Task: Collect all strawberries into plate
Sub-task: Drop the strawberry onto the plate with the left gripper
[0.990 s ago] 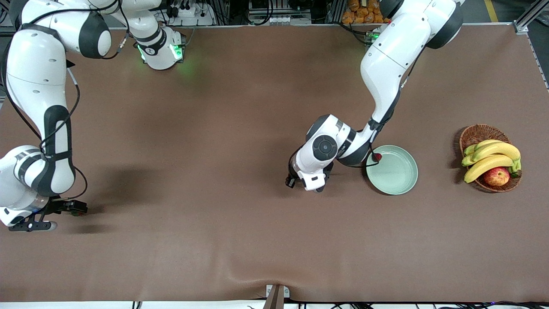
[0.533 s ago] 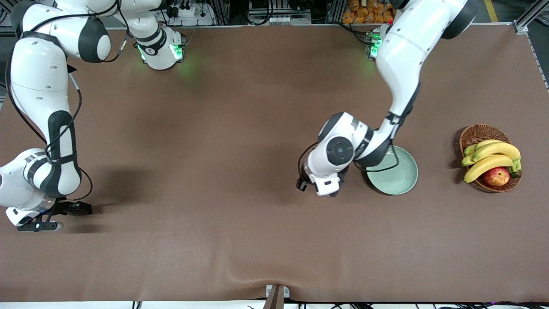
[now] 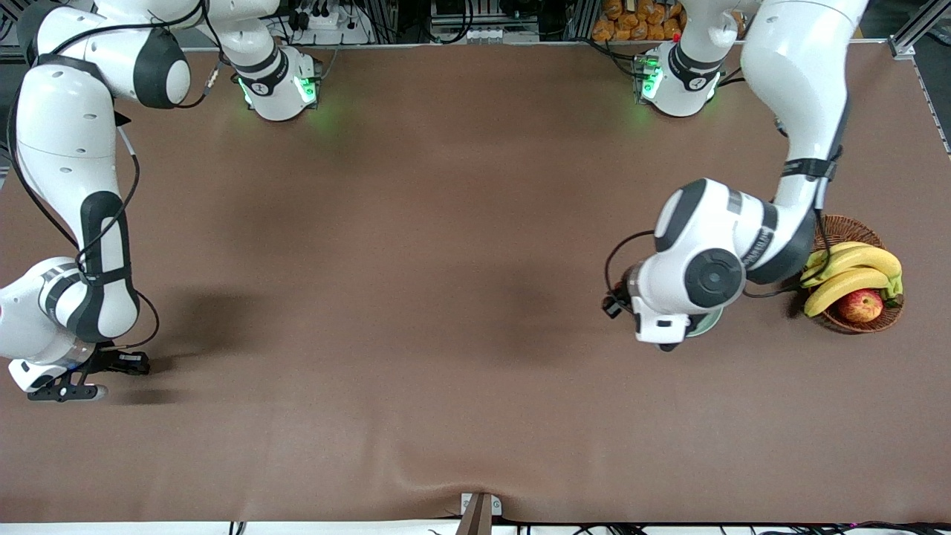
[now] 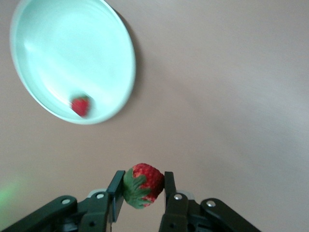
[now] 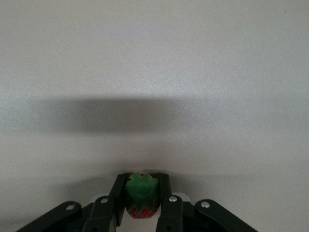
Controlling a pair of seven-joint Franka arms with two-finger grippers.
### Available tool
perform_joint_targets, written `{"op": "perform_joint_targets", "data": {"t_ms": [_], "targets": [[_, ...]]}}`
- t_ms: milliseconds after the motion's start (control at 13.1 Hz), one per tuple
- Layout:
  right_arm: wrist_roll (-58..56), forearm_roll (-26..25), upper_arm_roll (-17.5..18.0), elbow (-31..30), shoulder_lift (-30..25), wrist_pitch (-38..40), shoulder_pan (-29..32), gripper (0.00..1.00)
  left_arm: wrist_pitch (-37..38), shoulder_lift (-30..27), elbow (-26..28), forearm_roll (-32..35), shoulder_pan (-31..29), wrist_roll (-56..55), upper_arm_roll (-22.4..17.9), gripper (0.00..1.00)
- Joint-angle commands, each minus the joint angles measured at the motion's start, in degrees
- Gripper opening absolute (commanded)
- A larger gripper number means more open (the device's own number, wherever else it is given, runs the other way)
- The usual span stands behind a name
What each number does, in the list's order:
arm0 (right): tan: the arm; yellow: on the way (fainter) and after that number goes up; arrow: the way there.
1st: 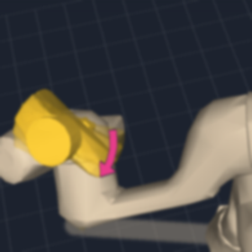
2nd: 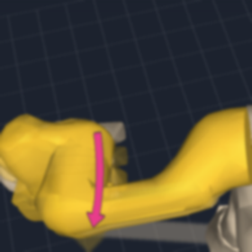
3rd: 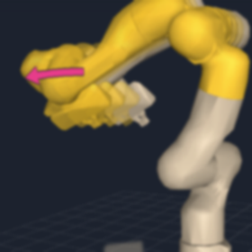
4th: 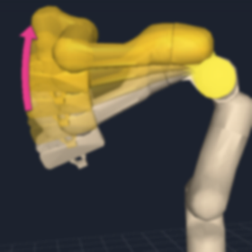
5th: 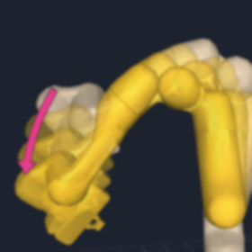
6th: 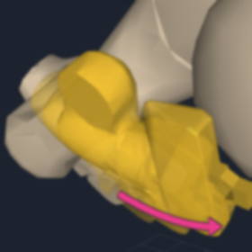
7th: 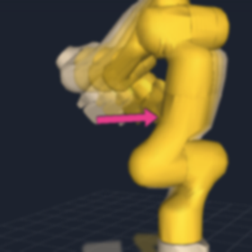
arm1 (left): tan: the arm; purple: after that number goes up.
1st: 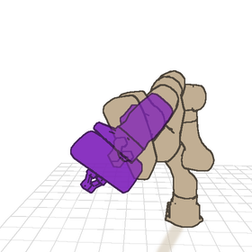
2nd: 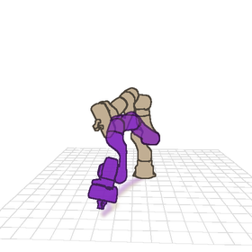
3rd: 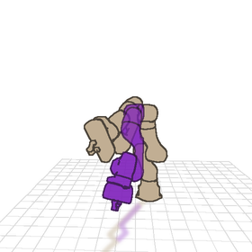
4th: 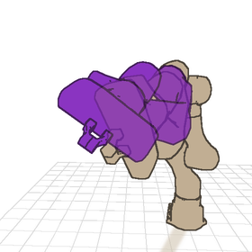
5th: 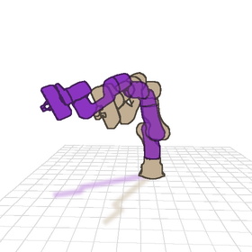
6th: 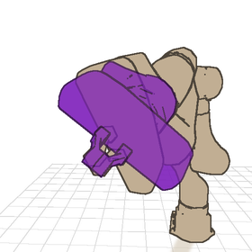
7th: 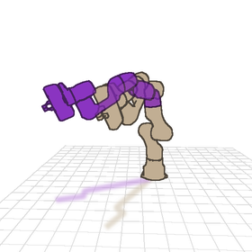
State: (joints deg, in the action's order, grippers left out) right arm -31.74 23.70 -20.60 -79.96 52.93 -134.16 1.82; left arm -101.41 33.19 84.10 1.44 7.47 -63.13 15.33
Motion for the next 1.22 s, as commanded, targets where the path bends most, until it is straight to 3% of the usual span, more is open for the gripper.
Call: {"op": "perform_joint_targets", "data": {"t_ms": [0, 533, 609, 685, 761, 837, 913, 990, 1142], "targets": [[-3.0, 0.6, 1.0, 0.6, -1.5, 1.5, -0.1, 0.0, 0.9, -1.3, 4.8, 3.7, -1.9, 3.8, 0.5, 0.0], [-4.0, 0.9, 1.0, 6.9, -4.2, 11.6, -12.2, 0.0, -3.2, 1.0, 10.4, 14.0, -6.2, 3.9, 0.5, 0.01], [-4.1, 1.0, 1.2, 6.9, -5.1, 11.7, -14.7, 0.0, -4.5, 1.3, 11.2, 14.1, -7.0, 3.9, 0.5, 0.09], [-3.9, 1.1, 1.4, 6.9, -5.6, 11.8, -18.0, 0.0, -5.8, 1.7, 11.7, 14.5, -8.1, 3.9, 0.5, 0.28], [-3.5, 1.4, 1.4, 6.9, -6.1, 11.8, -21.1, 0.0, -6.5, 2.3, 12.1, 14.6, -8.4, 3.9, 0.5, 0.38], [-3.6, 2.7, 1.3, 6.9, -6.7, 11.9, -24.1, 0.0, -7.0, 2.7, 12.2, 15.2, -8.6, 3.9, 0.5, 0.55], [-3.6, 5.0, 0.9, 6.9, -7.0, 11.9, -26.8, 0.0, -7.0, 2.6, 12.2, 15.3, -8.5, 3.8, 0.5, 0.84], [-3.6, 7.0, 0.9, 6.7, -7.1, 12.0, -29.1, 0.0, -6.8, 2.0, 12.2, 15.3, -8.4, 3.8, 0.5, 1.0], [-3.4, 10.2, 1.0, 6.7, -7.1, 11.8, -34.0, 0.0, -5.6, -0.9, 12.0, 15.3, -8.4, 3.8, 0.7, 1.0]]}}
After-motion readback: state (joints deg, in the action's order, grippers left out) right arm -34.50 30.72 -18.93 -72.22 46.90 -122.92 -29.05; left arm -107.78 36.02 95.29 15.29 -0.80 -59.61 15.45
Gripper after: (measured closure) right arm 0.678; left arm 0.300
